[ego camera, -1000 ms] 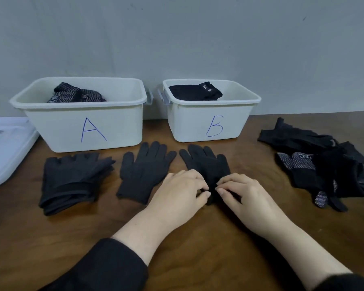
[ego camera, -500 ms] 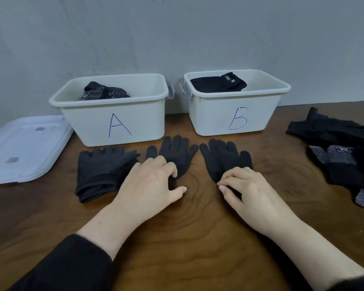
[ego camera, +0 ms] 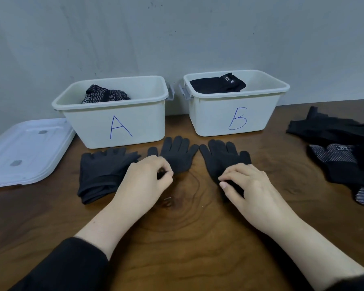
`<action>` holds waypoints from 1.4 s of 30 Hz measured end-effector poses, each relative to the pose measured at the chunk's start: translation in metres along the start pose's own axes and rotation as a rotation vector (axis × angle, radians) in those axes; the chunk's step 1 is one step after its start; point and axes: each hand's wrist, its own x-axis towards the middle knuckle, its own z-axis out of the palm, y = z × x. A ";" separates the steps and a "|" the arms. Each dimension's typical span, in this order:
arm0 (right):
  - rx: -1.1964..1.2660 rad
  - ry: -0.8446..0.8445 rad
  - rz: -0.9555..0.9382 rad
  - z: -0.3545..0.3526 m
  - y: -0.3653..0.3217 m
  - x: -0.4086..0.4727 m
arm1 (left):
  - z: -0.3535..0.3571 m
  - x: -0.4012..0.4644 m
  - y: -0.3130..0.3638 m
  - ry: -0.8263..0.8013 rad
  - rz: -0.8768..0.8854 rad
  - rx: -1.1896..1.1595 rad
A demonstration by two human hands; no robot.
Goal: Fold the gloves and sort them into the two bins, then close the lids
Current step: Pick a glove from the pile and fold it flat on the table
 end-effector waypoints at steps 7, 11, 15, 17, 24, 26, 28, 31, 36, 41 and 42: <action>0.573 -0.017 0.265 -0.010 -0.039 0.016 | 0.005 0.013 0.070 0.116 -0.238 -0.661; 0.694 0.141 0.398 -0.008 -0.042 0.024 | 0.011 0.014 0.092 0.062 -0.213 -0.927; 0.584 0.195 0.469 -0.037 -0.028 0.037 | 0.021 0.008 0.064 0.313 -0.075 -0.700; 0.530 0.219 0.392 -0.068 -0.026 0.051 | 0.028 0.010 0.052 0.261 -0.127 -0.595; 0.273 0.014 0.254 -0.140 -0.019 0.105 | 0.040 0.019 0.042 0.109 -0.181 -0.481; 0.168 -0.056 0.249 -0.141 -0.014 0.117 | 0.043 0.020 0.040 0.065 -0.168 -0.433; 0.092 -0.055 0.232 -0.139 -0.010 0.128 | 0.043 0.021 0.039 0.057 -0.173 -0.402; 0.043 0.130 0.154 -0.136 -0.011 0.136 | 0.043 0.022 0.038 0.053 -0.182 -0.398; 0.144 0.163 0.057 -0.105 -0.010 0.099 | 0.044 0.023 0.037 0.055 -0.185 -0.411; 0.015 -0.231 -0.006 -0.027 0.022 0.010 | 0.049 0.022 0.038 0.058 -0.105 -0.408; 0.044 -0.246 0.027 -0.021 0.026 -0.002 | 0.051 0.022 0.038 0.046 -0.077 -0.382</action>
